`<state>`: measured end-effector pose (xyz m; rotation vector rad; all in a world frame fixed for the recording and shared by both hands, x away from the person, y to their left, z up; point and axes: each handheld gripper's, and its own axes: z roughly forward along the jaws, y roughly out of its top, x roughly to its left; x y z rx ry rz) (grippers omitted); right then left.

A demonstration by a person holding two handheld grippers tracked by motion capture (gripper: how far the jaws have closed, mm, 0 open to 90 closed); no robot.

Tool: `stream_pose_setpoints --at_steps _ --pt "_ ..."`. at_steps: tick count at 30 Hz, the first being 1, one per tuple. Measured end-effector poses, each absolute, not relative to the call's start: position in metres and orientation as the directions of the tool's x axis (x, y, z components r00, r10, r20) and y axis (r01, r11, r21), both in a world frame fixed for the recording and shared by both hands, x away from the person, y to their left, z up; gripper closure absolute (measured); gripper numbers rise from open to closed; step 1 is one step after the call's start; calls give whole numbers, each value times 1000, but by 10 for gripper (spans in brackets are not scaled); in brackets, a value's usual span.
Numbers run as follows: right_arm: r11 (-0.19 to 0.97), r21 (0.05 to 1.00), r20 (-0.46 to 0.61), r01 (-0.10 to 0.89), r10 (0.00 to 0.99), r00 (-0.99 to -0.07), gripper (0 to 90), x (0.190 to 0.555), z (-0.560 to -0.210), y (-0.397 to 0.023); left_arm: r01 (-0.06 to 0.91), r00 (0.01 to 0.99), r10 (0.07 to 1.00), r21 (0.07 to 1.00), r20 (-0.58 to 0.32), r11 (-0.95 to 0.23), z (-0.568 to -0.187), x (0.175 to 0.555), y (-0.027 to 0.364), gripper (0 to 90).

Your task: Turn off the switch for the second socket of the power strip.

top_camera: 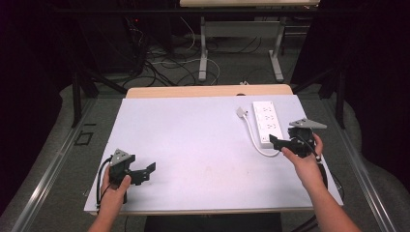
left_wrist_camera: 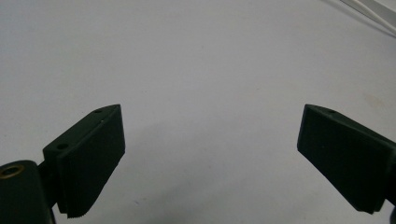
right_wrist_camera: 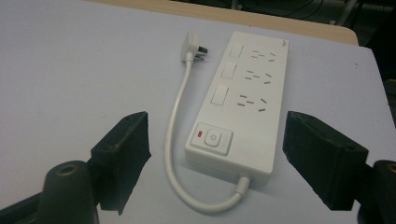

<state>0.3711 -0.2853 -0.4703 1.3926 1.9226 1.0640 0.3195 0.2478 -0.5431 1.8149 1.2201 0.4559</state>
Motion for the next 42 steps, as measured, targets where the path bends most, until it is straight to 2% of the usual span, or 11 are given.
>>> stream_pose_setpoints --at_steps 8,19,33,42 --pt "154 815 41 558 946 -322 296 392 -460 -285 559 453 876 818 -164 -136 -543 320 247 77" --pt "143 800 61 583 947 -316 332 417 -451 -283 560 453 876 818 -167 -133 -544 320 247 77" --pt "129 786 63 605 956 -286 343 447 -452 -283 562 455 875 816 -167 -137 -545 321 247 78" --pt "126 774 55 621 963 -265 407 460 -459 -285 561 459 874 815 -161 -144 -545 322 246 79"
